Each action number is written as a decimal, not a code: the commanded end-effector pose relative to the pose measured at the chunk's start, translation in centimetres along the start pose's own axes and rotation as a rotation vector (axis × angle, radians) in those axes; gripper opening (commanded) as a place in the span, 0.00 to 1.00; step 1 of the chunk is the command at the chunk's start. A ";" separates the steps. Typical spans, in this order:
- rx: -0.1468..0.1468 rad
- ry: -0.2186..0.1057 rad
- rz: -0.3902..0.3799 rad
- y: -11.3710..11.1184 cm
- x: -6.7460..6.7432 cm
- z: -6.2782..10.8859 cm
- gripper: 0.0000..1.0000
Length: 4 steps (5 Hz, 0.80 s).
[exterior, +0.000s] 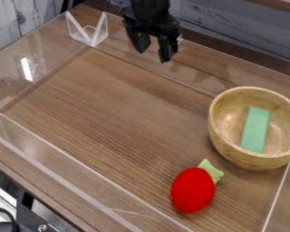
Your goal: Put the green block in the brown bowl
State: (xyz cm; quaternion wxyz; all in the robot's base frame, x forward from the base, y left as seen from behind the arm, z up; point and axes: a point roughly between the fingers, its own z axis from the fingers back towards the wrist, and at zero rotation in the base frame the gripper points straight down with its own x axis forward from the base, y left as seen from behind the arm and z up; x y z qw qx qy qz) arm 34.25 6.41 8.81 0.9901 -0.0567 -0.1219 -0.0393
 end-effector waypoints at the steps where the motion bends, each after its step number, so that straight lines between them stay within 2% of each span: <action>1: 0.030 -0.083 0.053 -0.6 0.5 2.0 1.00; 2: 0.045 -0.099 0.106 -0.7 0.6 2.0 1.00; 4: 0.039 -0.114 0.081 -1.3 1.9 1.1 1.00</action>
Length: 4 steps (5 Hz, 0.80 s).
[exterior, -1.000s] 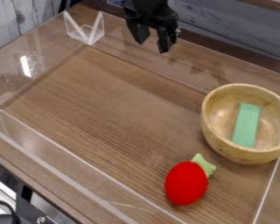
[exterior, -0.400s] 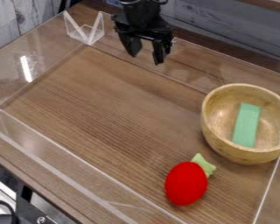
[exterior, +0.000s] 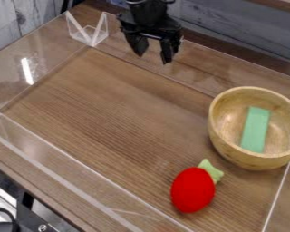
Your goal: Put the green block in the brown bowl
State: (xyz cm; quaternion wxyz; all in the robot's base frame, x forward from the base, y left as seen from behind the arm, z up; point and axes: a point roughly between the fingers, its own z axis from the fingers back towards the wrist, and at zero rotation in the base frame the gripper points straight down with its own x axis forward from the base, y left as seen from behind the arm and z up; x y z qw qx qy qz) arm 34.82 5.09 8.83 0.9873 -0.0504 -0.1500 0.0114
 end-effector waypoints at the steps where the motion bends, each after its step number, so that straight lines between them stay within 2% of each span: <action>1: 0.026 -0.066 0.035 -1.2 1.7 1.0 1.00; 2: 0.036 -0.071 0.075 -2.1 1.7 0.9 1.00; 4: 0.100 -0.084 0.187 0.0 2.5 2.4 1.00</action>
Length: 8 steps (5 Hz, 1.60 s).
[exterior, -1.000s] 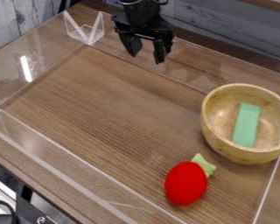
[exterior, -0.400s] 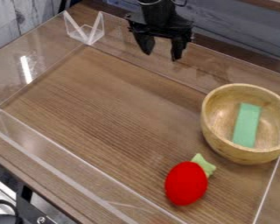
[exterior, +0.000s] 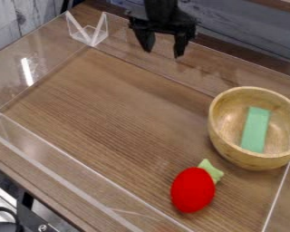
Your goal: Put the green block in the brown bowl
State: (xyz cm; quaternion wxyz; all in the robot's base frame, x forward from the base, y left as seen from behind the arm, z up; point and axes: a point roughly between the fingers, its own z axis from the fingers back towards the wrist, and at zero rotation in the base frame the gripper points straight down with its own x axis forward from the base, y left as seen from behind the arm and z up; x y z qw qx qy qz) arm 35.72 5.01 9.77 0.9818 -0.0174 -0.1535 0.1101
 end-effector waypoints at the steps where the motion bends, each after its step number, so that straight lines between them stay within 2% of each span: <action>1: -0.014 -0.058 -0.047 0.1 1.4 1.2 1.00; 3: -0.034 -0.035 -0.131 0.1 1.0 -0.5 1.00; 4: -0.044 -0.034 -0.137 0.5 1.3 -0.8 1.00; 5: -0.035 -0.040 -0.122 1.6 2.0 -0.6 1.00; 6: -0.037 -0.043 -0.108 2.1 2.3 -0.6 0.00; 7: -0.044 -0.037 -0.090 1.9 1.0 -1.0 1.00; 8: -0.047 -0.034 -0.080 1.6 0.1 -1.3 1.00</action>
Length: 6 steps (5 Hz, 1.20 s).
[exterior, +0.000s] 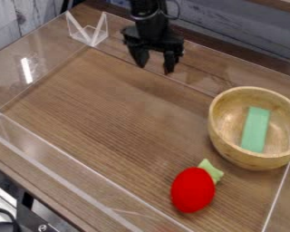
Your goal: Put the green block in the brown bowl
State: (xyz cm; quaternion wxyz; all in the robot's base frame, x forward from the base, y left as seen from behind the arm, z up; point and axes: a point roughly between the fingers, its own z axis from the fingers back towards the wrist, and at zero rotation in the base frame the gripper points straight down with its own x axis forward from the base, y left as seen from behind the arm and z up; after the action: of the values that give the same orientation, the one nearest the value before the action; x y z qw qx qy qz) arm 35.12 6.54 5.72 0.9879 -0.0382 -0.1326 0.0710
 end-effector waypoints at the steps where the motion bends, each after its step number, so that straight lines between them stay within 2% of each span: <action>1: -0.013 -0.097 -0.029 -1.5 2.3 4.1 1.00; 2: -0.032 -0.108 -0.055 -3.1 3.3 6.1 1.00; 3: -0.043 -0.108 -0.079 -3.7 2.9 5.0 1.00; 4: -0.043 -0.084 -0.108 -3.8 1.9 3.0 1.00; 5: -0.048 -0.078 -0.132 -4.6 1.7 2.5 1.00; 6: -0.038 -0.076 -0.169 -4.9 1.8 2.4 1.00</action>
State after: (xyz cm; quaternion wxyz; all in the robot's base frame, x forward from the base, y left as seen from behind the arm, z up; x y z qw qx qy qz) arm 36.32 2.21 7.84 0.9865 -0.0461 -0.1568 -0.0061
